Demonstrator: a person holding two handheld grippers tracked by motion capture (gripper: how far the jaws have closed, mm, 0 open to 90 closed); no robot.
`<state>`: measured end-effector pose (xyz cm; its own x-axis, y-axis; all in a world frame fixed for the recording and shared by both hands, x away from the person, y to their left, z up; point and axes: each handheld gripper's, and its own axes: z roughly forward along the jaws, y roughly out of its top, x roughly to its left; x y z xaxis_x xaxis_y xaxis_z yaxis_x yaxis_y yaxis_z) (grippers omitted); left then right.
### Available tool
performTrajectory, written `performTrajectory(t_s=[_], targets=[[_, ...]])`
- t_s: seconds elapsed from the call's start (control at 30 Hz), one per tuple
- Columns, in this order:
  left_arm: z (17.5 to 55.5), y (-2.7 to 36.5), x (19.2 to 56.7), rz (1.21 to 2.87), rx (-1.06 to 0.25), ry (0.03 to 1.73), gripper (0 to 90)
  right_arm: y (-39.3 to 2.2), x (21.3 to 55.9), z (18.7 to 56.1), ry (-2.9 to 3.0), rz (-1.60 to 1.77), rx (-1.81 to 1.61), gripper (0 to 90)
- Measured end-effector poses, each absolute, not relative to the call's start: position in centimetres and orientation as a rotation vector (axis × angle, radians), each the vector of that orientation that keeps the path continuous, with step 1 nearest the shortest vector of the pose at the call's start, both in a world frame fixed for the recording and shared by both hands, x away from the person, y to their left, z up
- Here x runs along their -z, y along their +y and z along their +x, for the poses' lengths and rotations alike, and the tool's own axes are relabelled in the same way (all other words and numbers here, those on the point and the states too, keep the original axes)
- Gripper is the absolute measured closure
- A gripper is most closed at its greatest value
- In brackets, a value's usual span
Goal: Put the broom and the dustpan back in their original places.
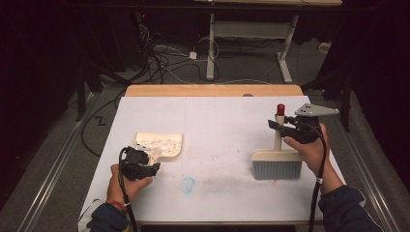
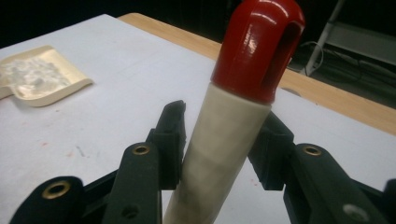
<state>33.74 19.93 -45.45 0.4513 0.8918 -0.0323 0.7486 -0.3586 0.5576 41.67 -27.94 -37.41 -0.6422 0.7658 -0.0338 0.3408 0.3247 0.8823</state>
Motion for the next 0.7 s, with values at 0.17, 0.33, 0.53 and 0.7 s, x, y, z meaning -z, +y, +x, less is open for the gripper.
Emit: performTrajectory(t_s=[0.17, 0.33, 0.53, 0.7], targets=[[32.8, 19.6, 45.3, 2.219, -0.459, 1.236, 41.2, -27.6, 38.3, 43.0, 2.126, 1.026, -1.238, 61.0], [31.3, 19.8, 45.0, 2.135, -0.581, 1.082, 27.7, -27.5, 39.0, 43.9, 2.094, 1.08, -1.208, 60.7], [29.4, 19.9, 45.6, 2.109, -0.7, 0.963, 22.0, -27.6, 39.6, 44.6, 2.068, 1.109, -1.189, 60.1], [28.3, 19.5, 46.5, 2.148, -0.697, 0.891, 20.8, -27.6, 39.9, 44.9, 2.047, 1.131, -1.172, 59.8]])
